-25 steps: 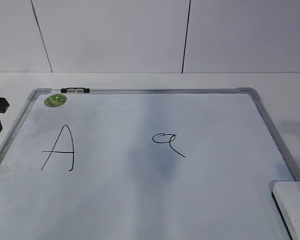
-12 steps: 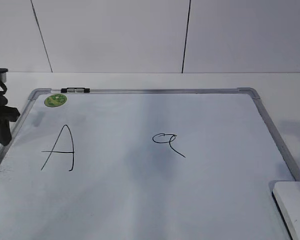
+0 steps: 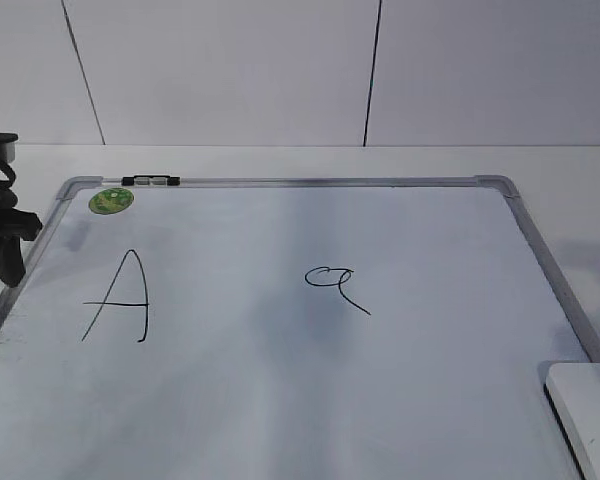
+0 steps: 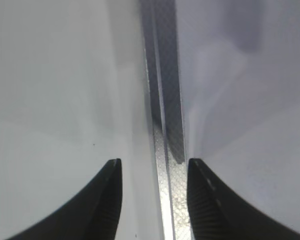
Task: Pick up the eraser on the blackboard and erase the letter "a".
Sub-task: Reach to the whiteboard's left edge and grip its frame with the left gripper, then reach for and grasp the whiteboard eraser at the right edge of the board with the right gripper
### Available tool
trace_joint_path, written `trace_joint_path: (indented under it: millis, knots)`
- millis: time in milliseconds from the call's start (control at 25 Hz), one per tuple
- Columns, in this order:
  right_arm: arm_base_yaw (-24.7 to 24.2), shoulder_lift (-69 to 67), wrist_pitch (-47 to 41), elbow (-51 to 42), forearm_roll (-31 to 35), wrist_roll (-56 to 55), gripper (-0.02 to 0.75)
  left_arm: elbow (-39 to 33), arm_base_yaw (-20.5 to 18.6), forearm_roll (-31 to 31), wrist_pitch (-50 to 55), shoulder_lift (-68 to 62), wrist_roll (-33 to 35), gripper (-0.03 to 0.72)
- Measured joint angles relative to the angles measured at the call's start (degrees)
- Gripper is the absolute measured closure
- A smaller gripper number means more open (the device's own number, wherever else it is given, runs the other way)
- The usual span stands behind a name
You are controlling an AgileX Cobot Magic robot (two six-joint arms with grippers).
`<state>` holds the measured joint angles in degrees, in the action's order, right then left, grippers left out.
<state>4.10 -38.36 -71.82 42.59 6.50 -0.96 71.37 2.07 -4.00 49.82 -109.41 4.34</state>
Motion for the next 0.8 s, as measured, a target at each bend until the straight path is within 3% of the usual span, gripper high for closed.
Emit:
trace_joint_path:
  millis: [560, 800]
  knots:
    - [0.0, 0.0, 0.0, 0.0, 0.0, 0.0, 0.186, 0.3, 0.0, 0.0, 0.2, -2.5, 0.1, 0.388]
    - [0.0, 0.0, 0.0, 0.0, 0.0, 0.0, 0.186, 0.6, 0.0, -0.7, 0.7, -2.8, 0.1, 0.462]
